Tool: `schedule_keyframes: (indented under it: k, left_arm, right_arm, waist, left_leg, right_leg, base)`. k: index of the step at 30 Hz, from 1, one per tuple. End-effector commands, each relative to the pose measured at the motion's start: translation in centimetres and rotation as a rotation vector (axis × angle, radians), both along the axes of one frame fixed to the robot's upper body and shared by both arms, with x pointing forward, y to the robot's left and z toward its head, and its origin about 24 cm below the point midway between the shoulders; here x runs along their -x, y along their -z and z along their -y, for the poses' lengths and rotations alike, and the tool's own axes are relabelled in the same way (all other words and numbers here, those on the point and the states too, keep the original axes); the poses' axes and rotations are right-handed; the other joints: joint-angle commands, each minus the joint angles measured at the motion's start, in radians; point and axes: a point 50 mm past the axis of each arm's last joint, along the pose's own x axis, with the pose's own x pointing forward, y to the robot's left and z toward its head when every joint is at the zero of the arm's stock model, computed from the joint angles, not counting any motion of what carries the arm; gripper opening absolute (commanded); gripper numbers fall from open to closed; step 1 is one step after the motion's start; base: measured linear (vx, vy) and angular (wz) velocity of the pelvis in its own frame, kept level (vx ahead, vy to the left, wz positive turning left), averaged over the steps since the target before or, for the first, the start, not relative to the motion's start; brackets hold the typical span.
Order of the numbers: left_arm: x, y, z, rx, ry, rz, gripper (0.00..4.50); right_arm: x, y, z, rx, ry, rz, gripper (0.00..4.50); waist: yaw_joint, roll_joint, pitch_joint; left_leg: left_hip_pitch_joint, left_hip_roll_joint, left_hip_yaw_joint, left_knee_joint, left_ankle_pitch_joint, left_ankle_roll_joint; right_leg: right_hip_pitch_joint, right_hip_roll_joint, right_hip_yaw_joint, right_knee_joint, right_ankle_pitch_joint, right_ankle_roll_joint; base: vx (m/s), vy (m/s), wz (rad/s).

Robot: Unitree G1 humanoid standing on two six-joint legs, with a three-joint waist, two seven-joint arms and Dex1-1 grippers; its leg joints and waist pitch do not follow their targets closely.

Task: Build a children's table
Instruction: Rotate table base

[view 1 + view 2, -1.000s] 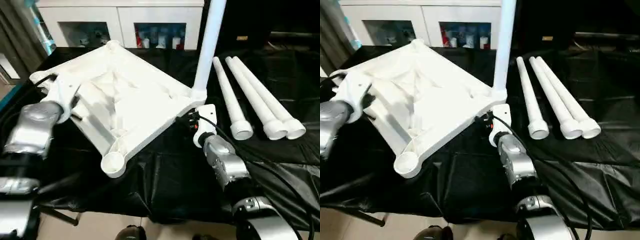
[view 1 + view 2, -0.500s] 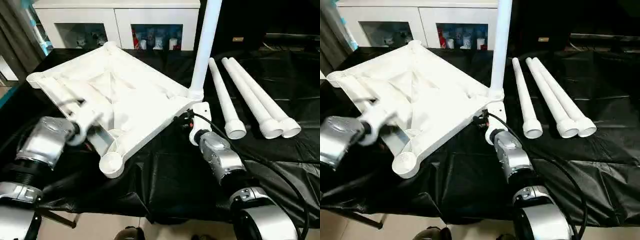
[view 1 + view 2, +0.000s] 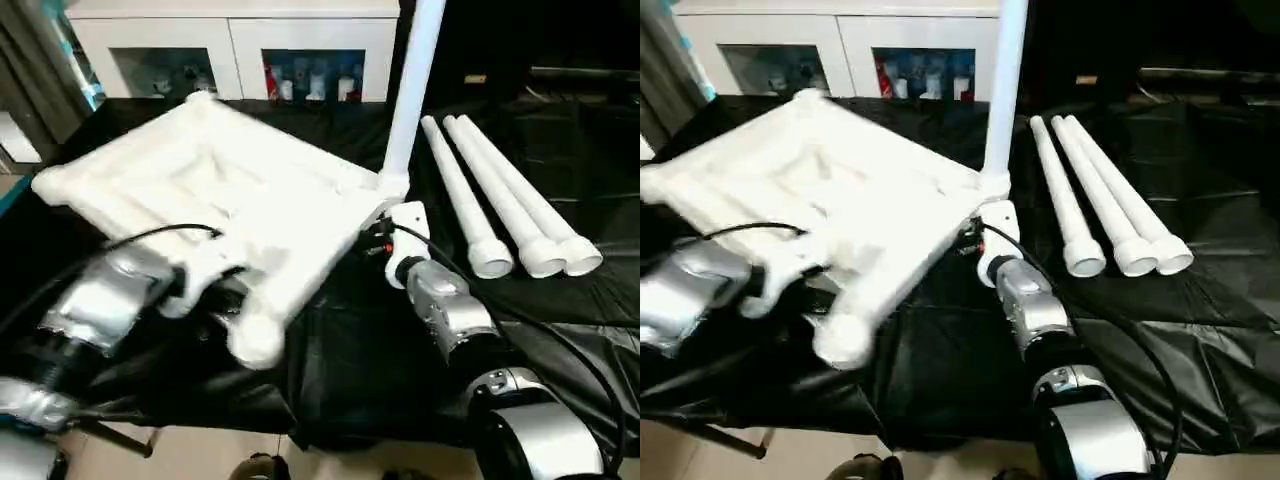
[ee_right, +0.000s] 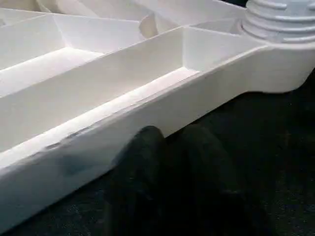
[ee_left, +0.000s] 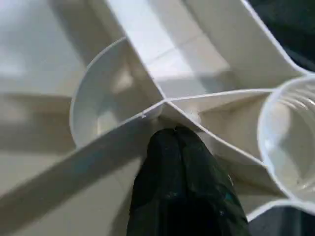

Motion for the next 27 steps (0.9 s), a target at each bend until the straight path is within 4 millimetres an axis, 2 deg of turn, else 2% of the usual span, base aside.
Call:
schedule_keyframes:
  k: [1,2,3,4,6,7,10,11,12,14,16,20,21,23,24,25,27]
  left_arm:
    - [-0.2,0.1,1.7,0.041,0.062,-0.002,0.00]
    - [-0.6,-0.2,2.4,0.064,0.069,0.011,0.00]
    - [-0.7,-0.3,2.7,0.075,0.079,0.016,0.00]
    - [-0.8,-0.4,3.2,0.089,0.098,0.020,0.00]
    - [-1.1,-0.7,4.4,0.119,0.132,0.027,0.00]
    - [-1.3,-0.7,4.7,0.122,0.130,0.035,0.00]
    - [-1.7,-0.7,5.6,0.135,0.132,0.053,0.00]
    - [-1.8,-0.7,5.8,0.138,0.135,0.057,0.00]
    - [-2.0,-0.7,6.2,0.149,0.140,0.062,0.00]
    - [-2.0,-0.9,7.3,0.194,0.164,0.068,0.00]
    - [-2.0,-1.0,8.2,0.236,0.175,0.062,0.00]
    - [-2.0,-1.0,8.7,0.265,0.183,0.084,0.00]
    - [-2.1,-0.9,8.8,0.271,0.179,0.092,0.00]
    - [-2.3,-0.9,8.8,0.269,0.166,0.108,0.00]
    - [-2.4,-0.8,8.8,0.268,0.159,0.116,0.00]
    - [-3.0,-0.9,8.6,0.264,0.112,0.161,0.00]
    - [-3.6,-0.9,8.3,0.240,0.075,0.208,0.00]
  right_arm:
    - [-0.2,-0.4,-0.5,0.013,-0.035,0.013,0.49]
    - [-0.2,-0.4,-0.4,0.015,-0.033,0.013,0.38]
    - [-0.2,-0.4,-0.3,0.015,-0.033,0.013,0.38]
    - [-0.2,-0.4,-0.3,0.014,-0.032,0.013,0.29]
    - [-0.2,-0.3,-0.2,0.015,-0.031,0.013,0.14]
    - [-0.2,-0.3,-0.2,0.015,-0.031,0.013,0.14]
    - [-0.1,-0.2,-0.3,0.014,-0.033,0.013,0.14]
    - [0.0,-0.2,-0.3,0.013,-0.034,0.013,0.14]
    - [0.0,-0.2,-0.4,0.010,-0.039,0.012,0.14]
    - [0.2,0.0,-0.6,0.007,-0.055,0.009,0.14]
    - [0.4,0.1,-0.9,0.003,-0.079,0.010,0.14]
    - [0.5,0.0,-1.2,0.000,-0.106,0.015,0.14]
    - [0.5,0.0,-1.3,0.000,-0.111,0.015,0.14]
    - [0.5,0.0,-1.4,0.001,-0.117,0.015,0.14]
    - [0.5,0.0,-1.5,0.003,-0.119,0.015,0.14]
    - [0.4,-0.1,-1.6,0.008,-0.124,0.017,0.14]
    - [0.4,-0.1,-1.7,0.013,-0.125,0.021,0.14]
  waist:
    - [-0.006,0.012,-0.085]
    - [-0.006,0.011,-0.085]
    - [-0.005,0.024,-0.086]
    - [-0.006,0.015,-0.087]
    - [-0.007,0.014,-0.090]
    - [-0.008,0.019,-0.090]
    - [-0.008,0.016,-0.092]
    - [-0.008,0.015,-0.092]
    - [-0.009,0.022,-0.091]
    - [-0.013,0.018,-0.089]
    - [-0.013,0.019,-0.092]
    - [-0.018,0.014,-0.092]
    - [-0.019,0.017,-0.093]
    - [-0.021,0.014,-0.094]
    - [-0.022,0.015,-0.093]
    - [-0.023,0.012,-0.094]
    - [-0.022,0.013,-0.095]
  left_leg:
    - [0.045,0.055,-0.031,-0.081,-0.247,-0.030]
    - [0.045,0.054,-0.030,-0.081,-0.247,-0.031]
    - [0.045,0.055,-0.032,-0.080,-0.248,-0.035]
    - [0.046,0.054,-0.031,-0.080,-0.255,-0.036]
    - [0.043,0.053,-0.031,-0.078,-0.231,-0.027]
    - [0.042,0.052,-0.030,-0.076,-0.216,-0.017]
    - [0.036,0.050,-0.030,-0.070,-0.190,0.007]
    - [0.034,0.050,-0.031,-0.069,-0.182,0.012]
    - [0.034,0.051,-0.032,-0.069,-0.186,0.019]
    - [0.034,0.052,-0.031,-0.070,-0.194,0.025]
    - [0.034,0.053,-0.032,-0.069,-0.190,0.029]
    - [0.033,0.053,-0.031,-0.068,-0.186,0.045]
    - [0.032,0.054,-0.032,-0.068,-0.182,0.049]
    - [0.033,0.054,-0.031,-0.067,-0.181,0.053]
    - [0.033,0.055,-0.032,-0.068,-0.182,0.053]
    - [0.034,0.053,-0.030,-0.067,-0.183,0.055]
    - [0.032,0.053,-0.031,-0.066,-0.177,0.057]
  right_leg:
    - [0.046,-0.064,0.048,-0.055,-0.099,-0.244]
    - [0.047,-0.064,0.048,-0.055,-0.098,-0.244]
    - [0.048,-0.066,0.048,-0.053,-0.094,-0.244]
    - [0.050,-0.065,0.048,-0.055,-0.088,-0.246]
    - [0.053,-0.065,0.047,-0.053,-0.054,-0.251]
    - [0.053,-0.063,0.046,-0.051,-0.029,-0.256]
    - [0.060,-0.067,0.045,-0.050,-0.001,-0.269]
    - [0.062,-0.068,0.044,-0.049,0.003,-0.272]
    - [0.061,-0.069,0.043,-0.051,-0.013,-0.273]
    - [0.061,-0.066,0.043,-0.055,-0.031,-0.275]
    - [0.063,-0.068,0.042,-0.054,-0.031,-0.279]
    - [0.063,-0.066,0.041,-0.054,-0.029,-0.286]
    - [0.063,-0.066,0.041,-0.054,-0.027,-0.286]
    - [0.063,-0.066,0.041,-0.054,-0.032,-0.287]
    - [0.062,-0.067,0.041,-0.055,-0.038,-0.286]
    - [0.062,-0.067,0.041,-0.057,-0.042,-0.286]
    - [0.063,-0.066,0.041,-0.056,-0.037,-0.283]
  base:
    - [0.000,0.000,0.00]
    - [0.000,0.000,0.00]
    - [0.000,0.000,0.00]
    - [0.000,0.000,0.00]
    - [0.000,0.000,0.00]
    - [0.000,0.000,0.00]
    - [0.000,0.000,0.00]
    - [0.000,0.000,0.00]
    - [0.000,0.000,0.00]
    - [0.000,0.000,0.00]
    - [0.000,0.000,0.00]
    - [0.000,0.000,0.00]
    - [0.000,0.000,0.00]
    - [0.000,0.000,0.00]
    - [0.000,0.000,0.00]
    - [0.000,0.000,0.00]
    - [0.000,0.000,0.00]
